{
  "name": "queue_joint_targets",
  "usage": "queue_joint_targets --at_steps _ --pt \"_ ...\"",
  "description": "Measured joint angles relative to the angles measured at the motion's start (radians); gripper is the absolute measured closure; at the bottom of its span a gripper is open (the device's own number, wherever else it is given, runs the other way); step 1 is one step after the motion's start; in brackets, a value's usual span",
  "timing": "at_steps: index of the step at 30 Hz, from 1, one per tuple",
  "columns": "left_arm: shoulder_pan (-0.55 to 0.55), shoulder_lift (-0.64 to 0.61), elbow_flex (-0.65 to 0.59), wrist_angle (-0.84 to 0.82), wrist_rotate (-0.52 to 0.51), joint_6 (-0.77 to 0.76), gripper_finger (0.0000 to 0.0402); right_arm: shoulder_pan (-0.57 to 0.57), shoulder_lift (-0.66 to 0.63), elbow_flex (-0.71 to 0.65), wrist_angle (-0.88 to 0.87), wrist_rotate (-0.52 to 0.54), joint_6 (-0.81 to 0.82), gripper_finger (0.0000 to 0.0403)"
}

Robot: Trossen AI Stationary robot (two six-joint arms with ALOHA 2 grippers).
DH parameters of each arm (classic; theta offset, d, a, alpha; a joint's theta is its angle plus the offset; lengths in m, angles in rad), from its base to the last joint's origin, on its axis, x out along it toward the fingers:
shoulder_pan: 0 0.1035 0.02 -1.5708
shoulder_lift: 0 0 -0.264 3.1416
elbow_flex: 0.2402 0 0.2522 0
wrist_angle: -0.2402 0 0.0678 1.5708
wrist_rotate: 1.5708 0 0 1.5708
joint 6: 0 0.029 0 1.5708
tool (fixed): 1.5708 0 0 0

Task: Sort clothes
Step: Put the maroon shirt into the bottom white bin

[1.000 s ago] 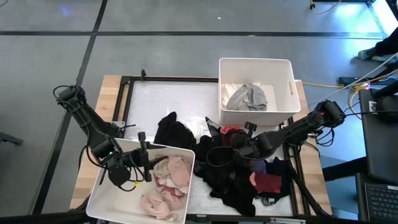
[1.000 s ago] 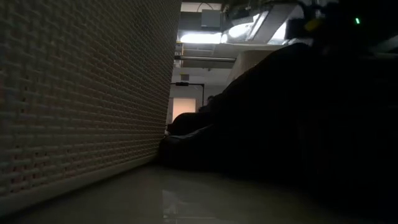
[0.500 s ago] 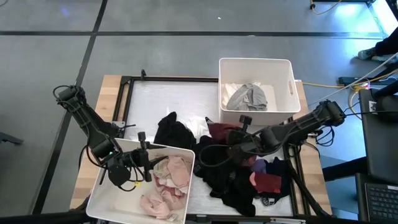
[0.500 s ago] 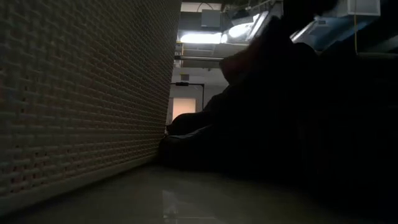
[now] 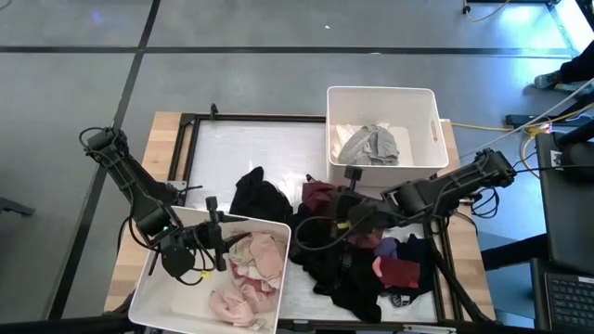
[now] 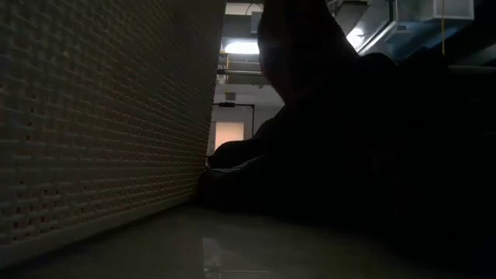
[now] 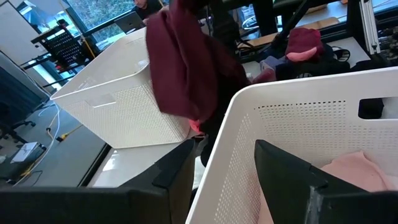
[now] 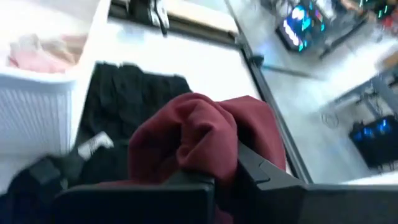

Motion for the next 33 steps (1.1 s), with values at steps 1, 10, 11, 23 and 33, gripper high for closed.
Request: queue_joint_targets --at_steps 1,10,11,23,33 --pt "0.000 0.000 0.000 0.000 0.000 0.000 0.0245 0.000 0.000 0.007 0.023 -0.001 -0.027 0.0386" --pt "0.000 0.000 0.000 0.000 0.000 0.009 0.0245 0.000 0.000 0.030 0.311 -0.084 -0.295 0.0382" --pt "0.000 0.000 0.000 0.000 0.000 0.010 0.0245 0.000 0.000 0.030 0.349 -0.102 -0.325 0.0382" --pt "0.000 0.000 0.000 -0.002 0.000 0.011 0.0245 -0.001 0.000 0.030 0.670 -0.333 -0.564 0.0380" --pt "0.000 0.000 0.000 -0.003 -0.001 0.011 0.0245 -0.001 0.000 0.030 0.926 -0.600 -0.656 0.0380"
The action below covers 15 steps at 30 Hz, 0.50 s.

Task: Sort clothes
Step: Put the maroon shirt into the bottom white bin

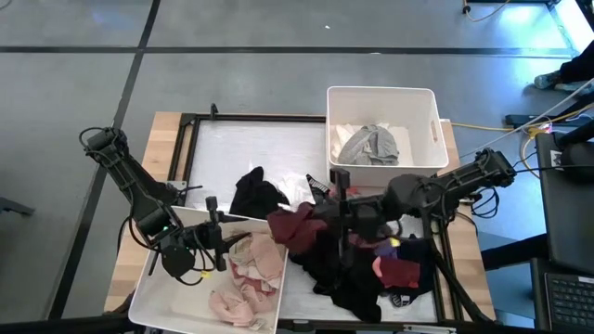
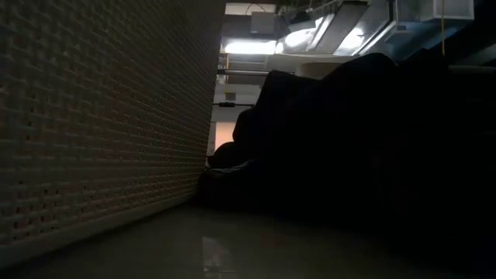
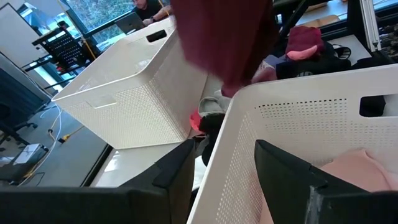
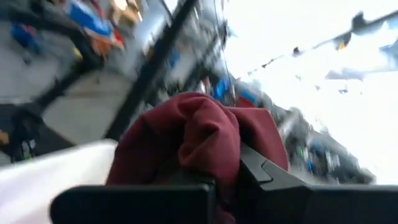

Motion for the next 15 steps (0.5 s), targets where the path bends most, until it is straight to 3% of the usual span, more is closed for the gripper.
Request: queue_joint_targets --at_steps 9,15 --pt "0.000 0.000 0.000 0.000 -0.005 0.005 0.0245 -0.022 0.024 0.000 0.118 -0.134 -0.009 0.0379" --pt "0.000 0.000 0.000 0.004 -0.010 0.014 0.0245 -0.085 0.142 0.005 0.298 -0.226 -0.004 0.0379"
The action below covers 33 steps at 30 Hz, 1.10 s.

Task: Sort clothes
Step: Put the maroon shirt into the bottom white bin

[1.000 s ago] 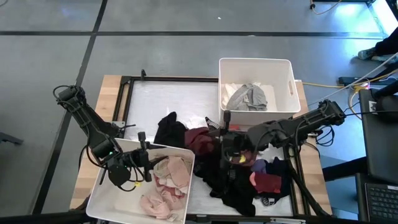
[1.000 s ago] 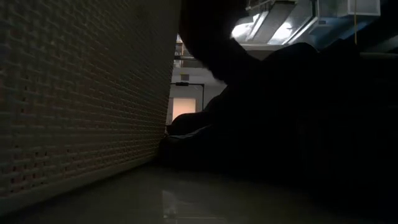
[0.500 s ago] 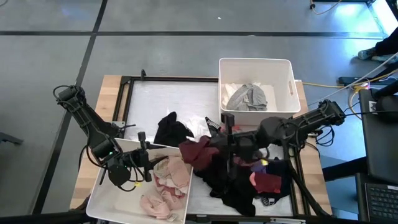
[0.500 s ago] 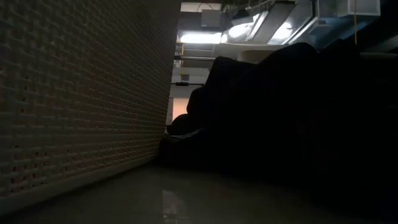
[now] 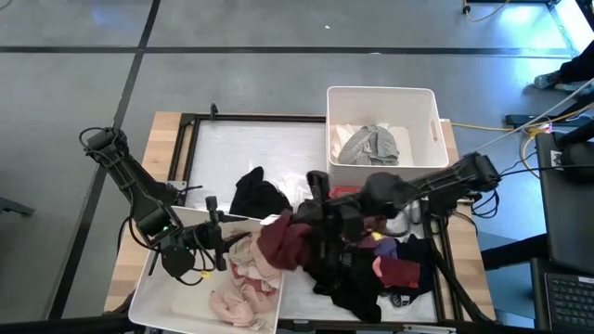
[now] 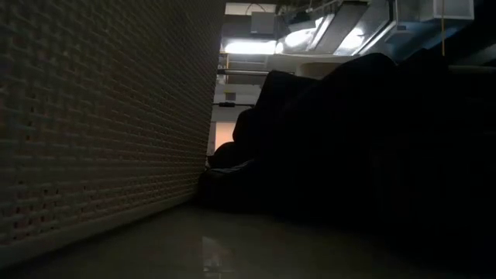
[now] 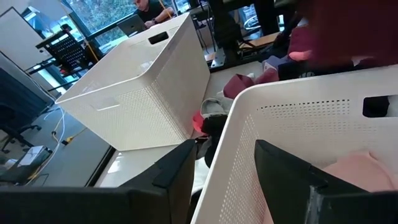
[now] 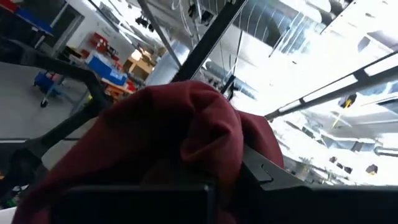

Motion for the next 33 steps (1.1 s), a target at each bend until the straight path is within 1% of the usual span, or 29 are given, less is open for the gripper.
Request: queue_joint_targets --at_steps 4,8,12,16,18,22,24,26,30,33 --pt "0.000 0.000 0.000 0.000 0.000 0.000 0.0245 -0.025 0.078 0.033 0.001 -0.001 0.015 0.0379" --pt "0.000 0.000 0.000 -0.003 0.000 -0.002 0.0245 -0.028 0.128 0.038 -0.060 0.005 0.059 0.0379" --pt "0.000 0.000 0.000 -0.003 0.000 -0.003 0.0245 -0.020 0.152 0.039 -0.191 0.009 0.068 0.0379" --pt "0.000 0.000 0.000 -0.004 0.000 -0.003 0.0245 -0.011 0.152 0.039 -0.381 0.006 0.114 0.0379" --pt "0.000 0.000 0.000 -0.003 0.000 -0.003 0.0245 -0.011 0.152 0.039 -0.458 0.003 0.160 0.0379" --pt "0.000 0.000 0.000 -0.001 0.000 -0.003 0.0245 -0.013 0.153 0.039 -0.544 0.004 0.301 0.0375" --pt "0.000 0.000 0.000 -0.001 0.000 -0.003 0.0245 -0.013 0.160 0.039 -0.562 0.028 0.347 0.0363" --pt "0.000 0.000 0.000 -0.001 0.000 -0.003 0.0245 -0.013 0.162 0.039 -0.589 0.062 0.354 0.0341" --pt "0.000 0.000 0.000 0.000 0.001 -0.003 0.0245 -0.013 0.161 0.040 -0.609 0.101 0.356 0.0286" --pt "0.000 0.000 0.000 0.000 0.001 -0.003 0.0245 -0.013 0.144 0.039 -0.663 0.177 0.346 0.0245"
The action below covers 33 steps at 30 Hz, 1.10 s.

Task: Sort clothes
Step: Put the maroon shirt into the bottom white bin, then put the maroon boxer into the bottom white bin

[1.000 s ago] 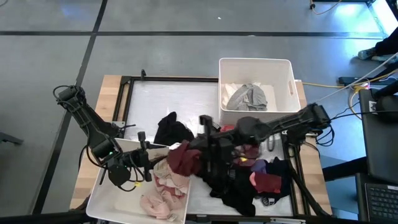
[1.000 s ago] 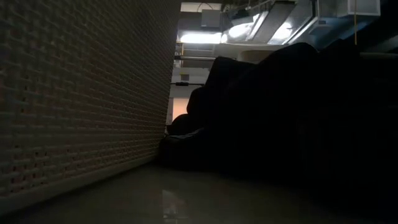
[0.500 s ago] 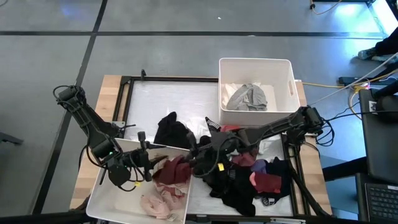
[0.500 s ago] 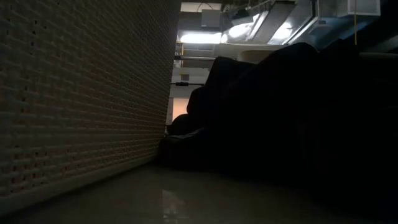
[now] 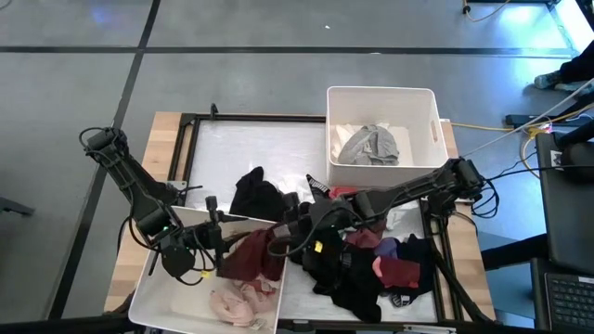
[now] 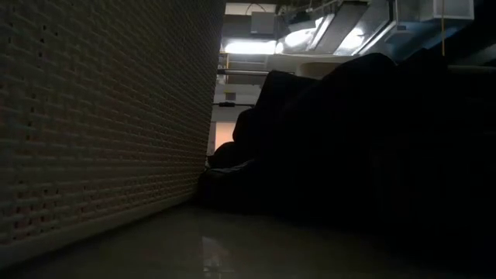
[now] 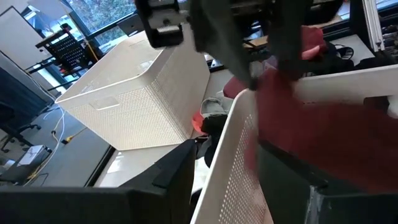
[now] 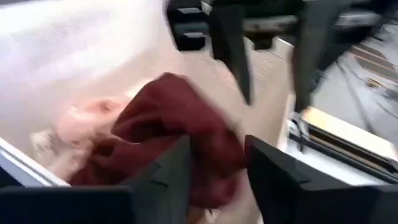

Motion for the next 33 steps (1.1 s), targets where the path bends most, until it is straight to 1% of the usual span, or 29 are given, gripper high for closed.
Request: queue_joint_targets --at_steps 4,6,8,12,14,18,21,24,28,33 --pt "0.000 0.000 0.000 0.000 0.000 0.003 0.0245 0.001 -0.067 0.000 -0.113 0.077 -0.023 0.0206" --pt "-0.002 0.000 0.000 0.000 0.000 0.003 0.0245 0.001 -0.106 0.000 -0.186 0.089 -0.019 0.0195" --pt "-0.001 0.000 0.000 0.000 0.000 0.004 0.0245 0.001 -0.146 0.000 -0.247 0.089 0.024 0.0188" --pt "-0.001 0.000 0.000 0.000 0.000 0.002 0.0245 0.001 -0.232 0.001 -0.414 0.089 0.205 0.0187" --pt "-0.001 0.000 0.000 0.000 0.000 0.000 0.0245 0.001 -0.261 0.001 -0.540 0.088 0.308 0.0189" --pt "-0.001 0.000 0.000 0.001 0.000 0.000 0.0245 0.001 -0.288 0.001 -0.793 0.088 0.506 0.0191" --pt "-0.001 0.000 0.000 0.001 0.000 0.000 0.0245 0.001 -0.288 -0.004 -0.950 0.099 0.621 0.0192" --pt "-0.001 0.000 0.000 0.001 0.000 -0.007 0.0245 0.009 -0.289 -0.058 -1.019 0.123 0.711 0.0192" --pt "-0.001 0.000 0.000 0.000 0.001 -0.014 0.0245 0.022 -0.287 -0.171 -1.117 0.140 0.827 0.0192" --pt "-0.001 0.000 0.000 -0.001 0.001 -0.015 0.0245 0.020 -0.287 -0.338 -1.141 0.140 0.982 0.0192"
